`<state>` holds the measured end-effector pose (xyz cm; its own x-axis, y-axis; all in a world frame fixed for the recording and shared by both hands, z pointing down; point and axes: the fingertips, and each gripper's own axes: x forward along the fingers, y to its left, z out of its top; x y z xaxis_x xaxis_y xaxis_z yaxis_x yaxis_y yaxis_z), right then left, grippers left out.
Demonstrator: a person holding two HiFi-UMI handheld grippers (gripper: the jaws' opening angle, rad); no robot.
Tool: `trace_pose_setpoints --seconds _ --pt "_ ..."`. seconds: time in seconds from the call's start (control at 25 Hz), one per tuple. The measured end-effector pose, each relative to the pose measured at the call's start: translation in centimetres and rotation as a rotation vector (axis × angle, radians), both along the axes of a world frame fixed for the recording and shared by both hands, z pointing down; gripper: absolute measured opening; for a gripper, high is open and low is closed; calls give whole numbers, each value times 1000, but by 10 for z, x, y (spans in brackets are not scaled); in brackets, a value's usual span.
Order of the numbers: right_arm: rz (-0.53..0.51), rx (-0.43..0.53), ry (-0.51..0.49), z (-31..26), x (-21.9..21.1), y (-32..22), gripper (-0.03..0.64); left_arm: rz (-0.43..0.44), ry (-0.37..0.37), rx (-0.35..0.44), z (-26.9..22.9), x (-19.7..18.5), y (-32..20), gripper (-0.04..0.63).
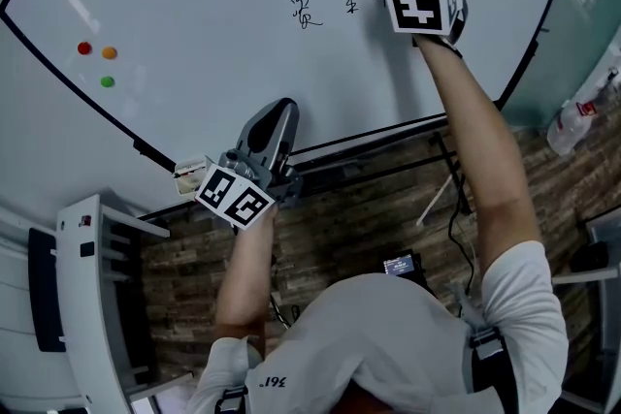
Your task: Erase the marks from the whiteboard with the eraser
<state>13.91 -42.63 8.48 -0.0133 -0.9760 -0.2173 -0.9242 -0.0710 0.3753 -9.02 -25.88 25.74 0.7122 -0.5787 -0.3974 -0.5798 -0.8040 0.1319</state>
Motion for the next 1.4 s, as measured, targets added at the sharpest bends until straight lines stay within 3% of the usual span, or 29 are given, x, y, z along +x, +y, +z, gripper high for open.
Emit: trace_pose_setpoints --seconds 0.6,0.92,1.4 --pt "44 5 -81 10 46 7 250 -43 -12 -30 7 -9 -12 8" --pt "-84 1 -51 25 -21 29 250 -97 13 -38 9 -31 -13 8" --pt "-264 -82 6 73 -147 36 250 -166 31 -86 35 -81 -8 8"
